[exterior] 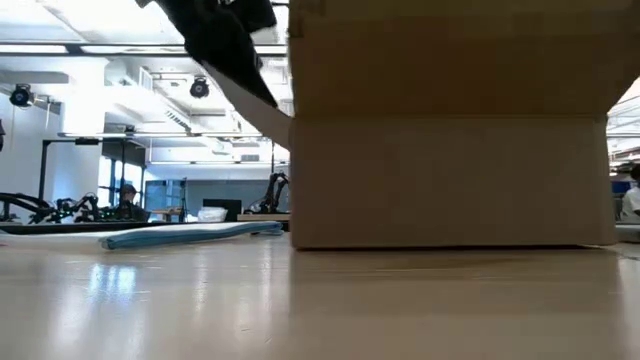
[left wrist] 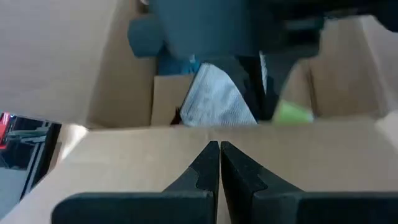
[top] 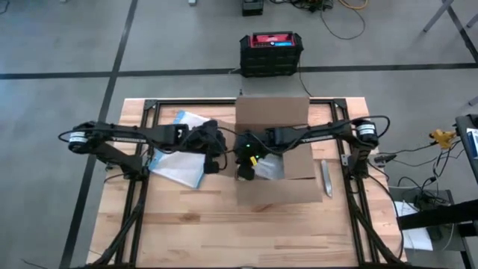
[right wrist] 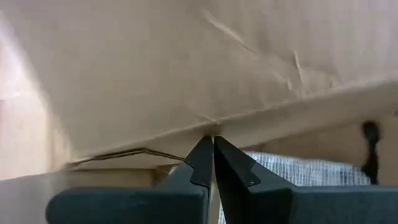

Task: Unpack boxes
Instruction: Open the cardboard box using the gray cutter

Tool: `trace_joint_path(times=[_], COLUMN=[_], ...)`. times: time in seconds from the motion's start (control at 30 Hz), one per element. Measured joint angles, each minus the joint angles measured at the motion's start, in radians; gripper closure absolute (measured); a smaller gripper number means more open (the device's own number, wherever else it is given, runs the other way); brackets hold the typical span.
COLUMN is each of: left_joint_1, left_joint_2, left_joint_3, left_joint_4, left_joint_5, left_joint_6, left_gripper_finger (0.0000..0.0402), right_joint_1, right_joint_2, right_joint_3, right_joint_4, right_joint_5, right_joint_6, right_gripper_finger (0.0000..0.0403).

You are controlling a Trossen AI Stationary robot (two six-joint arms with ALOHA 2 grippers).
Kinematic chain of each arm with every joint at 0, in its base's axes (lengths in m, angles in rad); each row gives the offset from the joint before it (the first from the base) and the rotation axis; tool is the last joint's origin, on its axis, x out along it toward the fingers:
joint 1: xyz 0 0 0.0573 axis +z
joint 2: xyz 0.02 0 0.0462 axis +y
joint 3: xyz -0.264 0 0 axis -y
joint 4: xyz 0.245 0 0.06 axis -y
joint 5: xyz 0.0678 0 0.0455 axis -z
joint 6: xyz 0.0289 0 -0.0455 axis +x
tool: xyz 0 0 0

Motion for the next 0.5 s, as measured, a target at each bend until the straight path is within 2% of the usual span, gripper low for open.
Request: trace_joint_path(times=[0.2,0.37,0.5], left_joint_1=[-0.001,0.0,0.007], left_joint_2=[-0.076,-0.096,-0.041], left_joint_3=[-0.001,0.035,0.041], left_joint_4=[-0.009,0.1,0.258], left_joint_5=[-0.002,0.002,0.107], left_joint_6=[-0.012,0.025,0.06], left_gripper_finger=[0.0402,0.0402,0.0401], right_joint_1=[0.017,0.015,0.0], right_joint_2=[-0.122,-0.27,-0.396], right_joint_3=[0.012,-0.014,-0.054], right_joint_4=[-0.114,-0.334,-0.549], right_joint_5=[0.039,0.214,0.326], right_joint_6=[-0.028,0.001,0.065], right_gripper_finger=[0.0403,0.0403,0.0403])
